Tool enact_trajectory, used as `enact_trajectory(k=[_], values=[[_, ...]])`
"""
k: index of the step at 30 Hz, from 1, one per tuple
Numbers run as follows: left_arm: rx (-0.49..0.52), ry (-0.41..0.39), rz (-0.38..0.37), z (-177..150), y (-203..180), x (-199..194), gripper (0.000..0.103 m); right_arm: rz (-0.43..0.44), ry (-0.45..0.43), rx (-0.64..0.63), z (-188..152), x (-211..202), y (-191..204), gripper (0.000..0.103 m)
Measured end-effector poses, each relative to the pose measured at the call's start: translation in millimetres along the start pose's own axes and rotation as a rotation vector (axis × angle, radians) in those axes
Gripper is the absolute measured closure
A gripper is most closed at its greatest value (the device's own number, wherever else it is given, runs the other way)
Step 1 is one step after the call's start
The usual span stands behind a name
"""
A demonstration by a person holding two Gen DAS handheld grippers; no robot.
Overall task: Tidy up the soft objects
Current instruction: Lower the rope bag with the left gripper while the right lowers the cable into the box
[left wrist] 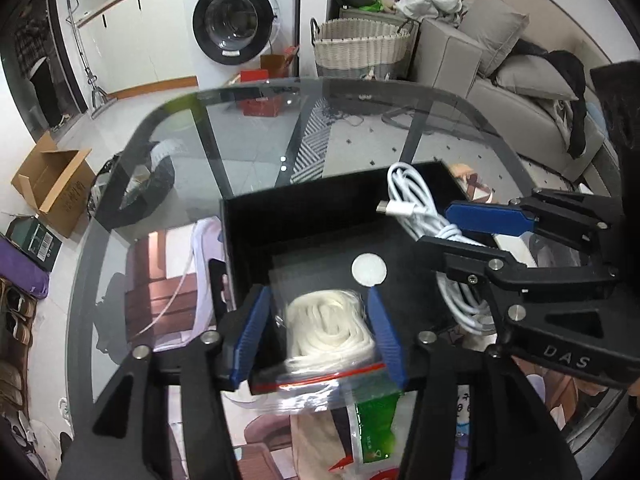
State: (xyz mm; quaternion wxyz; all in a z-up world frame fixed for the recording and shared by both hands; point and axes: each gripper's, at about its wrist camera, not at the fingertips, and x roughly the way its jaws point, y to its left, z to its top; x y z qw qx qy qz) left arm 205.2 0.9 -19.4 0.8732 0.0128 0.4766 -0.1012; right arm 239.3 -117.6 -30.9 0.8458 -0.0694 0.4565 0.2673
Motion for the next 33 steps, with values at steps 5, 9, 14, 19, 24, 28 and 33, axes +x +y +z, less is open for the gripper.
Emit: enact_trajectory(k=[5,9,14,19,24,28,33], values=[[-0.020,-0.033,-0.022,-3,6,-19,0.048,0.000,-0.022,0.006,1,-14,-1,0.064],[-0.014,-0.053,-0.038,-12,5,-35,0.047,0.021,-0.038,0.000,-3,-31,0,0.064],[-0.005,-0.056,-0.033,-15,4,-38,0.046,0.011,-0.001,-0.033,-8,-23,10,0.076],[-0.034,-0.021,-0.034,-15,10,-29,0.046,-0.007,0.027,-0.068,-4,-8,17,0.077],[-0.033,-0.023,-0.028,-15,10,-29,0.046,0.024,0.023,-0.139,-4,-6,30,0.077],[-0.031,-0.024,-0.028,-16,8,-29,0.046,0.036,0.039,-0.172,-2,-4,28,0.077],[-0.024,-0.017,-0.032,-17,7,-28,0.046,-0.070,0.100,-0.174,-3,-4,19,0.074]])
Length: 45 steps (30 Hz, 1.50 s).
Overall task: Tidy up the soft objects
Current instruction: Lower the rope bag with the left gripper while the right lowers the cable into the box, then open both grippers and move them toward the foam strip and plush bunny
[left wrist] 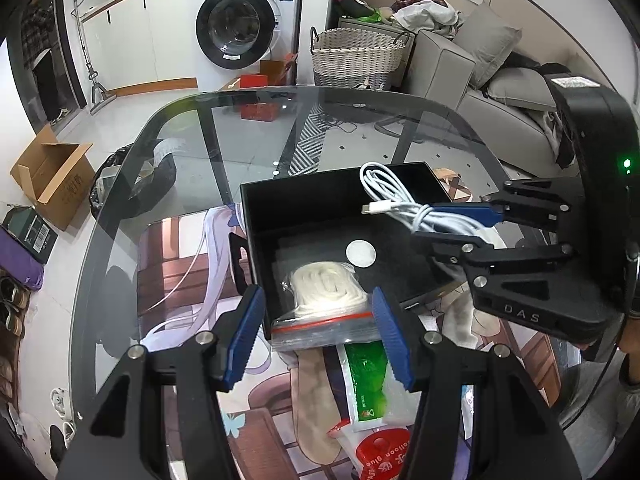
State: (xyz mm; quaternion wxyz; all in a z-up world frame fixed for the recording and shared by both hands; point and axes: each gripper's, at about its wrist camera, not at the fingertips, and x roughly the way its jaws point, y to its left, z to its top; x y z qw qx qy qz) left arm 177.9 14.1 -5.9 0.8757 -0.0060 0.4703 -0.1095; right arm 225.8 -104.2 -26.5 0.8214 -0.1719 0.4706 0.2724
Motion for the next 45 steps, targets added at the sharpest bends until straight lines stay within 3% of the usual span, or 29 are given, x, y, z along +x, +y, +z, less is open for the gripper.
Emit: enact_trajectory(k=[8,11,15,16,19,27,35,40,45], values=[[0.004,0.000,-0.004,0,-3,0,0.046,-0.027,0.008,-0.044,-4,8,-1,0.075],[0.002,-0.002,-0.003,1,-4,-1,0.046,0.033,-0.067,-0.090,-2,-3,12,0.075],[-0.004,-0.002,-0.005,0,-3,-1,0.046,0.044,-0.060,-0.139,-1,-6,27,0.074],[-0.004,0.000,-0.004,-1,-3,-1,0.046,0.023,-0.061,-0.130,-1,-4,27,0.069],[-0.001,0.004,-0.007,-1,-3,-1,0.046,-0.001,-0.058,-0.058,1,-3,16,0.038],[0.016,0.013,-0.029,-9,-9,-8,0.046,0.025,-0.082,0.072,-10,-31,-12,0.038],[0.073,0.075,-0.085,-38,-31,-10,0.046,0.165,-0.053,0.158,-55,-66,-14,0.038],[0.127,0.148,-0.039,-56,-40,10,0.046,0.227,0.036,0.165,-82,-52,6,0.038],[0.086,0.150,-0.045,-54,-31,12,0.045,0.221,0.101,0.174,-97,-27,11,0.038]])
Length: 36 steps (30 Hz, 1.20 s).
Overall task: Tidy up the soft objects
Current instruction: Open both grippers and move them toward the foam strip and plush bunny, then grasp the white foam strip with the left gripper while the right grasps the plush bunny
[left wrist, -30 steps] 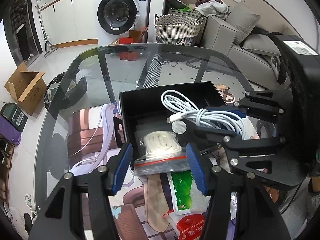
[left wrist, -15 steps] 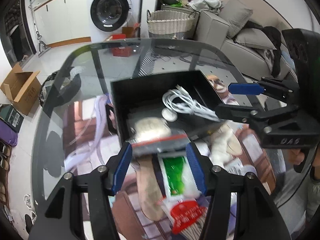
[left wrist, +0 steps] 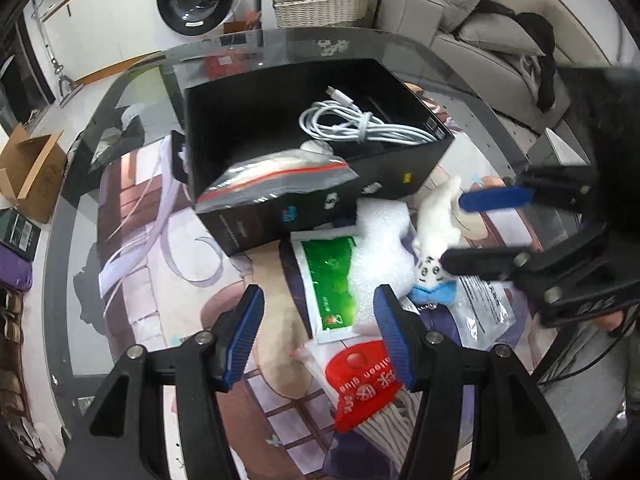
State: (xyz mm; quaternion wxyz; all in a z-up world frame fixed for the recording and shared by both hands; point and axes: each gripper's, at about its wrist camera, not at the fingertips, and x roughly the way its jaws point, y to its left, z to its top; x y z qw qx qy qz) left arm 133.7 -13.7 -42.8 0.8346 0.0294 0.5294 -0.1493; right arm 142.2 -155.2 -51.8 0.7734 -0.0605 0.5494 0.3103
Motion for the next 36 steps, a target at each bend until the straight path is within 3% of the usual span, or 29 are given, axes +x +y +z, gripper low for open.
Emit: enact_trajectory(k=[10,21,23,25,28,32,36], values=[[0.057,-0.016,0.007,7,-19,3,0.045,-0.009,0.054,0.017,-4,32,-7,0.045],[0.090,0.016,0.027,23,-44,29,0.045,-0.006,0.056,0.020,-9,21,-22,0.045],[0.089,0.029,0.014,25,-46,35,0.051,-0.004,0.043,0.039,-8,17,-28,0.045],[0.076,0.049,-0.033,27,-44,37,0.071,-0.013,0.033,0.037,-7,18,-29,0.044],[0.077,0.047,-0.022,25,-41,34,0.073,0.005,0.035,0.043,-2,26,-28,0.044],[0.088,0.036,-0.034,17,-36,24,0.074,-0.042,0.044,-0.014,1,32,-23,0.066],[0.096,0.007,-0.053,8,-28,-1,0.075,-0.057,0.074,-0.110,-3,27,-10,0.072]])
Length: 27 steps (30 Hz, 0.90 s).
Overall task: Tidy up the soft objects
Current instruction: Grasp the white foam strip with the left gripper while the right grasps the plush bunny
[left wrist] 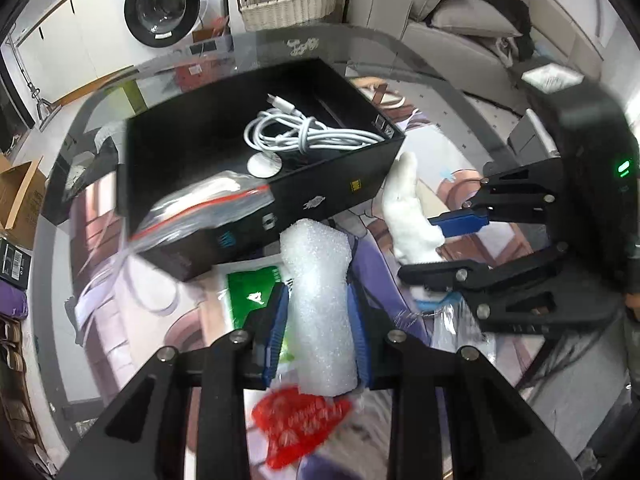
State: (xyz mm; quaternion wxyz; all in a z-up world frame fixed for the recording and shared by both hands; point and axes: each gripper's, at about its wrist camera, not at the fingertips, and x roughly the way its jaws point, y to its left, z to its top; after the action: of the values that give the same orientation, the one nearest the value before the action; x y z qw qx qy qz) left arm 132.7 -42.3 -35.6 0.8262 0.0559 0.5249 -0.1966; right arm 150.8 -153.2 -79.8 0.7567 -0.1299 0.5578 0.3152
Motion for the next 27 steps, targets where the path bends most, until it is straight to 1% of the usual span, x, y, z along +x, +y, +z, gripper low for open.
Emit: enact_trajectory(k=[2,5,6,7,10,12,14,15,17,18,21,24,25,26,27], values=[[0.000,-0.029,-0.011,-9,6,-20,0.075,-0.014,0.004,-0.040,-3,-4,5,0.072],[-0.031,-0.045,-0.018,-20,21,-34,0.075,0.002,0.012,-0.110,-8,-11,20,0.072],[-0.047,-0.045,-0.017,-23,27,-35,0.075,-0.002,0.012,-0.143,-9,-13,28,0.072],[-0.064,-0.037,0.000,-26,35,-33,0.075,-0.013,0.012,-0.167,-11,-15,32,0.072],[-0.089,0.000,0.030,-30,43,-18,0.074,-0.075,0.022,-0.210,-10,-10,44,0.071],[-0.109,0.012,0.021,-31,46,-10,0.072,-0.083,0.026,-0.180,-4,-3,44,0.068],[-0.105,0.040,0.015,-30,43,-2,0.072,-0.048,0.027,-0.135,-3,1,37,0.063],[-0.103,0.047,0.023,-29,41,1,0.071,-0.030,0.028,-0.120,-2,3,37,0.063],[-0.095,0.066,0.048,-31,37,7,0.058,-0.021,0.033,-0.105,0,7,36,0.063],[-0.091,0.064,0.055,-31,36,7,0.050,-0.026,0.035,-0.101,0,9,36,0.063],[-0.077,0.047,0.083,-27,32,8,0.050,-0.027,0.036,-0.064,2,14,30,0.056],[-0.078,0.044,0.087,-21,31,9,0.050,-0.021,0.032,-0.043,-1,17,25,0.056],[-0.075,0.049,0.082,-19,29,11,0.059,-0.026,0.027,-0.044,-1,17,26,0.064],[-0.073,0.052,0.078,-18,28,12,0.072,-0.034,0.021,-0.048,0,16,27,0.077],[-0.072,0.060,0.072,-16,26,13,0.083,-0.033,0.022,-0.055,1,17,27,0.077]])
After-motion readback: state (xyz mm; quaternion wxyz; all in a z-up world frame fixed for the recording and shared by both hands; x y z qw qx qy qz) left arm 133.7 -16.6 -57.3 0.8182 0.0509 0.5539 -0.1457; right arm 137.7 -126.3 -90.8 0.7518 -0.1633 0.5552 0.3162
